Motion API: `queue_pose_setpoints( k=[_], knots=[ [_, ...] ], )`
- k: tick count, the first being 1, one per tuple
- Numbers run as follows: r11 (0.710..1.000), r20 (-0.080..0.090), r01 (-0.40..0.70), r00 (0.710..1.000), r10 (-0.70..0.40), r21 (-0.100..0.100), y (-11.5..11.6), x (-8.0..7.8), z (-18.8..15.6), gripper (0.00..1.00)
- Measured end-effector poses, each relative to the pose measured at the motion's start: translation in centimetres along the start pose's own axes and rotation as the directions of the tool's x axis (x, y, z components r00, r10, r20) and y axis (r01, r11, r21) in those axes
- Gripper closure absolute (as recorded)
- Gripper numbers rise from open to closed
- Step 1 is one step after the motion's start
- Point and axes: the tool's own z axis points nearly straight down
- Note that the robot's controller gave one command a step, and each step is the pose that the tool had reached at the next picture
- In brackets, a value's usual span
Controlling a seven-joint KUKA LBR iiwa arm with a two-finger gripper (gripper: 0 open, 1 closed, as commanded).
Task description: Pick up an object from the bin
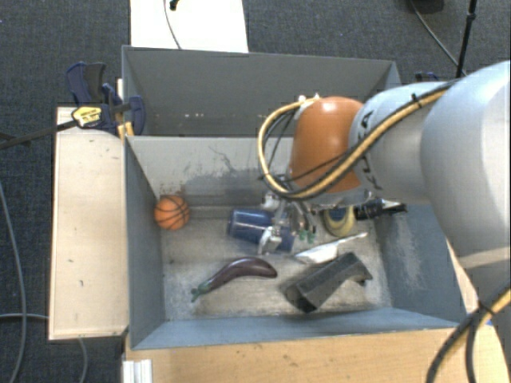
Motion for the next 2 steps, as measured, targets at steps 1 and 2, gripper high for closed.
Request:
queue_pose_setpoints(
  k=[1,2],
  knots=[
    [1.0,0.0,0.0,1.0,0.0,0.0,0.0,0.0,0.0,1.0],
    [1.0,0.0,0.0,1.0,0.0,0.0,0.0,0.0,0.0,1.0]
  ],
)
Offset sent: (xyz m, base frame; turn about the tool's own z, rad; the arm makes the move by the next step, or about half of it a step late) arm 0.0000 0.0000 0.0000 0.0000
